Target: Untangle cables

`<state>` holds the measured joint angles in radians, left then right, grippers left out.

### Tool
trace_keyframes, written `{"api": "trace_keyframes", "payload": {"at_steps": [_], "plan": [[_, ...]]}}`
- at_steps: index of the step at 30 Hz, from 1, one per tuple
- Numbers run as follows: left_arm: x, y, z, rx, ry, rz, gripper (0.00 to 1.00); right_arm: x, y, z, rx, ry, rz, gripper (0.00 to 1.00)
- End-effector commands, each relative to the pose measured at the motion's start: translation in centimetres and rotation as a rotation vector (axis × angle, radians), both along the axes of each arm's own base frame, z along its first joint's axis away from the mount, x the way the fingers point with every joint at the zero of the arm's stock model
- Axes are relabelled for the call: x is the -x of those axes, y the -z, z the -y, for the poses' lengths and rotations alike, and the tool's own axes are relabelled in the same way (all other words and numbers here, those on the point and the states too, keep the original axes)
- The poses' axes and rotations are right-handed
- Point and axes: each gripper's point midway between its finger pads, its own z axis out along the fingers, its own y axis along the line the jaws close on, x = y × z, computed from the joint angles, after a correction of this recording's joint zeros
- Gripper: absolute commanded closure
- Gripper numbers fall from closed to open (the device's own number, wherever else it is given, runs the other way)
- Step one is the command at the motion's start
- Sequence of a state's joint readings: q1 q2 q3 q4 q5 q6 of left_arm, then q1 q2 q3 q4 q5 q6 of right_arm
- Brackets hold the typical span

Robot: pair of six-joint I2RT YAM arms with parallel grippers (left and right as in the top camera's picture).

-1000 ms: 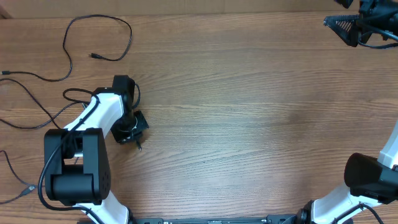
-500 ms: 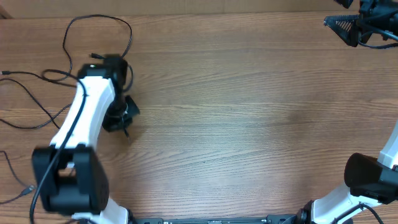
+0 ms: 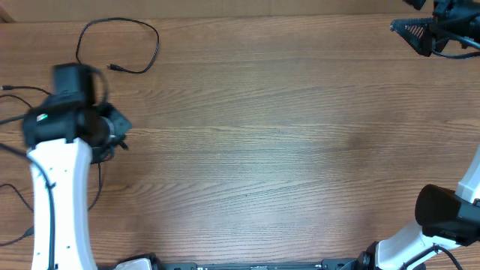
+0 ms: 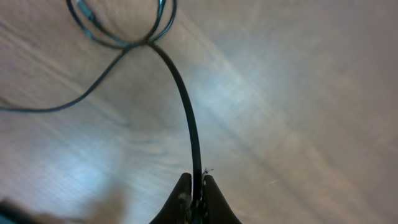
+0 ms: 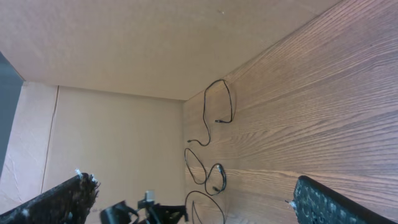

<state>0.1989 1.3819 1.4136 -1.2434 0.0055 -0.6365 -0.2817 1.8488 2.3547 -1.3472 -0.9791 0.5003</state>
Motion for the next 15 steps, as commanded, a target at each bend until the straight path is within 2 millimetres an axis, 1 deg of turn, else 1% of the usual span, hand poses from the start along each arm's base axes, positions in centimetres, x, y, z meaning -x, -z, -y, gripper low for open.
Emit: {"api": "trace_keyframes", "payload": {"at_steps": [1,4,6,8,11,13,15], "plan": [[-0.7,-2.6,0.6,0.193,0.054,0.154,0.96,0.1,-0.4,0.2,0.011,0.004,0.019,0.0],[-0.5,-3.7,-0.2,0.332,0.045,0.231,0.96,0.1,-0.4,0.2,0.011,0.004,0.019,0.0],[-0.1,-4.0,-1.7,0.368,0.006,0.266,0.96,0.1,-0.4,0.2,0.011,0.004,0.019,0.0],[0.1,-4.8,-3.2,0.386,0.018,0.336,0.96,0.1,-0.4,0.2,0.011,0.004,0.019,0.0],[0.5,-6.8,-4.8,0.443,0.059,0.483,0.96,0.1,-0.4,0.2,0.011,0.004,0.019,0.0],[1.3,-7.5,-6.5,0.468,0.0,0.534,0.96,0.1,-0.4,0.2,0.011,0.004,0.019,0.0],[2.5,-7.4,-8.1,0.468,-0.073,0.539,0.96,0.1,-0.4,0.2,0.011,0.004,0.019,0.0]]}}
